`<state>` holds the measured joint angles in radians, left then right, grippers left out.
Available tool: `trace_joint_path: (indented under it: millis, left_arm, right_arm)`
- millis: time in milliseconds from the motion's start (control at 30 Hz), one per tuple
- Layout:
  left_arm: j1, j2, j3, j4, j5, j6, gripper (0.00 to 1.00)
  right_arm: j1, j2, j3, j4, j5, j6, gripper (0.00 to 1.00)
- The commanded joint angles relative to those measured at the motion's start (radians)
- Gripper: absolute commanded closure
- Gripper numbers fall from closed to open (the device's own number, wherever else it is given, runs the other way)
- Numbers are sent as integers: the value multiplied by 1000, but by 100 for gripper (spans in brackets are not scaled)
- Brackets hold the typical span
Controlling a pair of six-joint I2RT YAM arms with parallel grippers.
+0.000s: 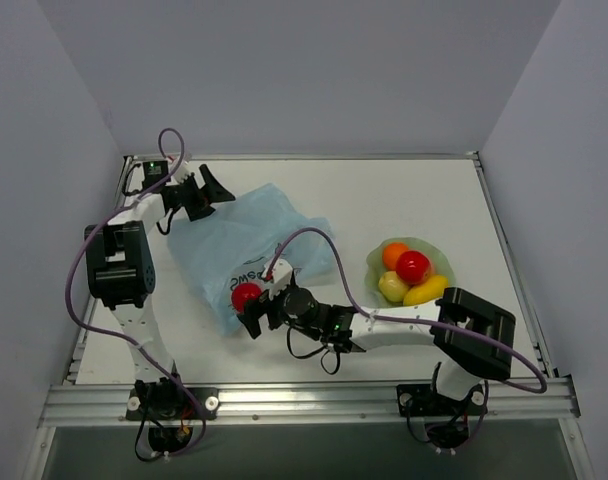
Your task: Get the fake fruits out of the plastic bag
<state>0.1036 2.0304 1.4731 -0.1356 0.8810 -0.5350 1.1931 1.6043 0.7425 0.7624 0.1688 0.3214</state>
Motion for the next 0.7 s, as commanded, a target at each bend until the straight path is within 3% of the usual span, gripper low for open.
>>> trace_joint_path:
  millis: [0, 267, 533, 667]
  left_arm:
    - [-5, -107, 24, -12, -28, -3, 7]
    - [-2, -242, -28, -38, -118, 4, 6]
    - [-22, -568, -131, -110, -446, 36, 6]
    - [-33, -745, -212, -137, -505, 32, 6]
  right_arm:
    - [5, 45, 44, 44, -16, 1, 4]
    - [-30, 167, 149, 66, 97, -25, 6]
    - [-24, 301, 219, 87, 97, -4, 4]
    - [-26, 325, 241, 92, 98, -5, 5]
